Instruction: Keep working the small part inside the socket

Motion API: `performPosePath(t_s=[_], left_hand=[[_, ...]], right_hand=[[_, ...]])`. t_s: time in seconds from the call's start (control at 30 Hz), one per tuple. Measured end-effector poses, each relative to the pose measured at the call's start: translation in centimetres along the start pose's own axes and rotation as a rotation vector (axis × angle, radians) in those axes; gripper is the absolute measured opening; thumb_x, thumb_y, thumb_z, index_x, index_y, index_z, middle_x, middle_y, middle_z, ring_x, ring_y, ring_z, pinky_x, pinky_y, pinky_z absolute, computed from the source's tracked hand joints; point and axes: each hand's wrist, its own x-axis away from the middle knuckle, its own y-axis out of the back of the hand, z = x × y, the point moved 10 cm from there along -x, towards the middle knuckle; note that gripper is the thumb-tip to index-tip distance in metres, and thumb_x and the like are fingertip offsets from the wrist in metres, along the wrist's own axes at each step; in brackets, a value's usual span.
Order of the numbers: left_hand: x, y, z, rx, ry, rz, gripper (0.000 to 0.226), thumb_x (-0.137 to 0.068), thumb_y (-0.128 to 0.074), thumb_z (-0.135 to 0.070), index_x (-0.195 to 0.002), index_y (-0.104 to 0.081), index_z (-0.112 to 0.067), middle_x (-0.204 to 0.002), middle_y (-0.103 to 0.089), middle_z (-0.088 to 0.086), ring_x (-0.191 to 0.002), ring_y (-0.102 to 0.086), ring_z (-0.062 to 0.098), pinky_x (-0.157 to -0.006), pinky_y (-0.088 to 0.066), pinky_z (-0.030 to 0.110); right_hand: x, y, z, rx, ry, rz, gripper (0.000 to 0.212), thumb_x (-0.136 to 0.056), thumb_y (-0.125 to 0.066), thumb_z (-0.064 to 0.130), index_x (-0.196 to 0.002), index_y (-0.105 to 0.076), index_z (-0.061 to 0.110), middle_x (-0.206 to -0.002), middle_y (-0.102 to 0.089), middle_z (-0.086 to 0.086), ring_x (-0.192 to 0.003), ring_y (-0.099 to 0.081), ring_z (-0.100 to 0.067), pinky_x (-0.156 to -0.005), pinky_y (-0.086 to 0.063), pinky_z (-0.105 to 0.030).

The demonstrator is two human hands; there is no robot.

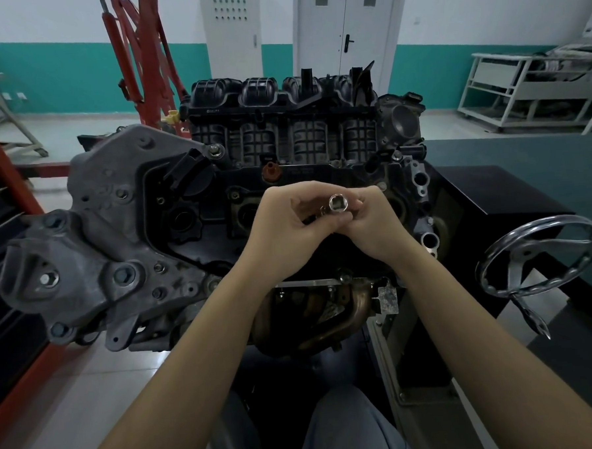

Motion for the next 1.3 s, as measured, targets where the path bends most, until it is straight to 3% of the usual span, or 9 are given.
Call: performPosePath(t_s=[0.17,0.37,0.53,0.63,0.77,0.9,1.1,1.2,1.3], left_hand=[[0.0,1.0,-0.1,-0.087,0.004,-0.108,0.024,-0.073,-0.08,0.0,-0.093,-0.074,-0.01,-0.091,-0.075,0.002,-0.089,-0.071,0.013,-0.085,-0.057,0.036],[0.0,0.7,0.4,0.02,0.015,-0.055,0.025,-0.081,-0.069,0.008,-0.1,-0.072,-0.007,-0.097,-0.074,0.009,-0.096,-0.071,0.02,-0.09,-0.055,0.038],[0.3,1.0,0.4,-0.018,0.005,-0.111,0.024,-0.074,-0.078,0.003,-0.094,-0.073,-0.008,-0.092,-0.074,0.007,-0.091,-0.071,0.019,-0.086,-0.057,0.039],[0.4,1.4,0.1,-0.083,-0.012,-0.185,0.026,-0.072,-0.081,-0.002,-0.088,-0.073,-0.021,-0.086,-0.074,-0.004,-0.085,-0.072,0.013,-0.081,-0.057,0.033],[0.2,0.5,0.6,0.018,0.014,-0.064,0.026,-0.079,-0.072,0.007,-0.1,-0.072,-0.008,-0.096,-0.074,0.009,-0.094,-0.071,0.021,-0.089,-0.056,0.04],[0.2,0.6,0.3,-0.062,0.016,-0.096,0.025,-0.074,-0.079,0.001,-0.096,-0.073,-0.008,-0.092,-0.074,0.005,-0.091,-0.071,0.015,-0.086,-0.057,0.035],[0.0,0.8,0.4,-0.077,0.016,-0.078,0.02,-0.08,-0.072,0.004,-0.098,-0.074,-0.005,-0.094,-0.075,0.004,-0.093,-0.071,0.012,-0.087,-0.056,0.029],[0.1,0.4,0.6,0.018,0.029,-0.021,0.024,-0.081,-0.069,0.009,-0.103,-0.071,-0.001,-0.099,-0.073,0.012,-0.098,-0.07,0.021,-0.091,-0.055,0.038],[0.1,0.9,0.3,-0.102,0.015,-0.1,0.024,-0.073,-0.081,0.0,-0.095,-0.074,-0.007,-0.091,-0.075,0.005,-0.089,-0.071,0.014,-0.085,-0.057,0.035]], right_hand=[[-0.2,0.4,-0.1,-0.019,-0.001,-0.041,0.015,-0.075,-0.073,-0.006,-0.089,-0.072,-0.002,-0.086,-0.073,-0.008,-0.082,-0.07,-0.013,-0.076,-0.053,-0.022],[0.1,-0.5,0.5,-0.033,-0.001,0.051,0.03,-0.082,-0.064,-0.006,-0.089,-0.067,0.024,-0.084,-0.071,0.02,-0.086,-0.067,0.003,-0.076,-0.048,-0.012],[-0.1,0.0,0.3,-0.035,0.01,-0.011,0.019,-0.076,-0.071,-0.009,-0.093,-0.07,-0.001,-0.086,-0.072,-0.007,-0.084,-0.07,-0.011,-0.077,-0.052,-0.021],[0.0,-0.2,0.4,-0.064,0.014,0.015,0.024,-0.079,-0.07,-0.006,-0.099,-0.069,0.007,-0.094,-0.072,-0.003,-0.092,-0.07,-0.014,-0.082,-0.052,-0.024],[0.0,-0.5,0.5,-0.026,0.01,0.039,0.029,-0.081,-0.065,-0.007,-0.102,-0.067,0.013,-0.091,-0.072,0.012,-0.091,-0.069,-0.005,-0.079,-0.05,-0.016],[-0.1,0.2,0.3,-0.003,0.012,-0.027,0.019,-0.076,-0.071,-0.007,-0.094,-0.072,-0.001,-0.087,-0.073,-0.01,-0.084,-0.071,-0.014,-0.077,-0.053,-0.023],[0.0,-0.4,0.5,-0.003,0.014,0.032,0.03,-0.082,-0.066,-0.007,-0.104,-0.067,0.013,-0.094,-0.071,0.005,-0.092,-0.068,-0.005,-0.08,-0.05,-0.017],[-0.1,-0.1,0.4,0.003,0.014,-0.01,0.025,-0.078,-0.069,-0.007,-0.099,-0.069,0.006,-0.089,-0.071,-0.001,-0.086,-0.069,-0.006,-0.076,-0.051,-0.017],[-0.2,0.3,0.1,0.011,-0.005,-0.035,0.02,-0.074,-0.073,-0.009,-0.092,-0.072,0.001,-0.087,-0.073,-0.011,-0.084,-0.071,-0.018,-0.076,-0.056,-0.029]])
